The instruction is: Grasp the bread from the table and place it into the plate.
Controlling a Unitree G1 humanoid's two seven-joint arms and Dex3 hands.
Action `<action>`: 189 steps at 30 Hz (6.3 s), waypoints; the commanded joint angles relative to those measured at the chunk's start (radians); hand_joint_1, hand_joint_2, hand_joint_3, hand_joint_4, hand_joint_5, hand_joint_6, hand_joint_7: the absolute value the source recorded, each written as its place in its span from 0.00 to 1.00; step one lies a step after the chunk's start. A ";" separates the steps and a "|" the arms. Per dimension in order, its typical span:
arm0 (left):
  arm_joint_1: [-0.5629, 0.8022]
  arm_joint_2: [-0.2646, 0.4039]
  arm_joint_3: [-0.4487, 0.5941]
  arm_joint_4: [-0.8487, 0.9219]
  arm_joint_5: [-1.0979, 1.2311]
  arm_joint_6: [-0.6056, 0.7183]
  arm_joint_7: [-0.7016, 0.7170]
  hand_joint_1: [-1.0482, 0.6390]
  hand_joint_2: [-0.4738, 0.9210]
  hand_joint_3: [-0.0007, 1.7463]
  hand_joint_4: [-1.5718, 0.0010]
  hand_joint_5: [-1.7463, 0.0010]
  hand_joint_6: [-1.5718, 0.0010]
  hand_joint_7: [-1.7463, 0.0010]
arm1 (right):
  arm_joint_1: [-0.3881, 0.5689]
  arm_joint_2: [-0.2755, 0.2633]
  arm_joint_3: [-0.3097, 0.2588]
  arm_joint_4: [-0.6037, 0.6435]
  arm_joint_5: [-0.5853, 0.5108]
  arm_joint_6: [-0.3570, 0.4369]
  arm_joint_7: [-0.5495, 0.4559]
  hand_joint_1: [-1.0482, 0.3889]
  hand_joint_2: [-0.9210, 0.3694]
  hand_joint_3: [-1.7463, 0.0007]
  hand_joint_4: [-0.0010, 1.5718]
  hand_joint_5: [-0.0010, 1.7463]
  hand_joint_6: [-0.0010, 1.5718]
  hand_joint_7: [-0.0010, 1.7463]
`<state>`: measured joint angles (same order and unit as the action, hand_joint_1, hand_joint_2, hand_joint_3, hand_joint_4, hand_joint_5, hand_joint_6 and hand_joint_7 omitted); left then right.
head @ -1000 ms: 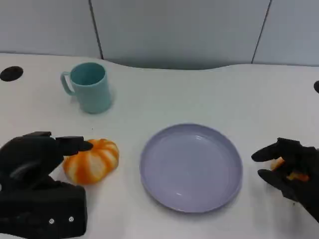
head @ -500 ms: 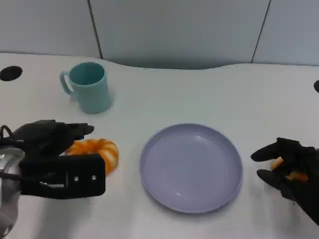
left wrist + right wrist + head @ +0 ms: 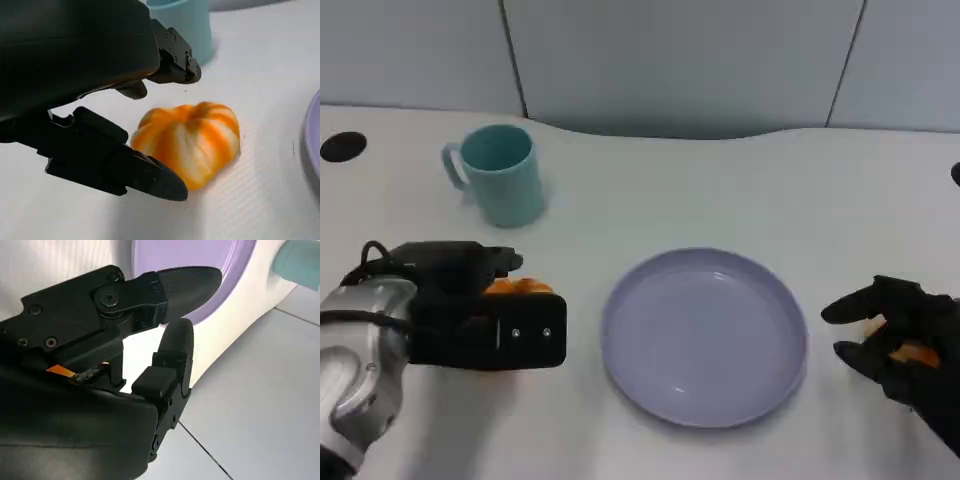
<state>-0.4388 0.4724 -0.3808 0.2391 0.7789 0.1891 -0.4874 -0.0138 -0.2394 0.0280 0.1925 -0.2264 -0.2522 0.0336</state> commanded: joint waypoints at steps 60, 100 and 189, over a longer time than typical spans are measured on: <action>-0.161 -0.035 -0.141 0.514 0.003 -0.182 0.243 0.23 0.96 0.00 0.99 0.85 0.88 1.00 | 0.021 -0.007 -0.010 -0.028 0.007 -0.007 -0.002 0.52 0.00 0.87 0.46 0.72 0.44 0.52; -0.162 -0.092 0.001 0.630 -0.179 -0.337 0.517 0.54 1.00 0.03 0.57 0.00 0.69 0.00 | 0.014 -0.008 -0.010 -0.022 0.008 -0.011 0.000 0.54 0.00 0.86 0.45 0.73 0.43 0.53; -0.501 -0.250 -0.075 0.788 -0.320 -0.806 -0.012 0.26 0.98 0.00 0.89 0.66 0.68 0.93 | -0.021 0.001 0.002 0.030 0.004 -0.011 -0.004 0.54 0.00 0.89 0.44 0.74 0.42 0.54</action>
<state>-0.9047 0.2061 -0.4443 1.0174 0.4435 -0.5937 -0.4766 -0.0404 -0.2352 0.0284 0.2323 -0.2169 -0.2675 0.0363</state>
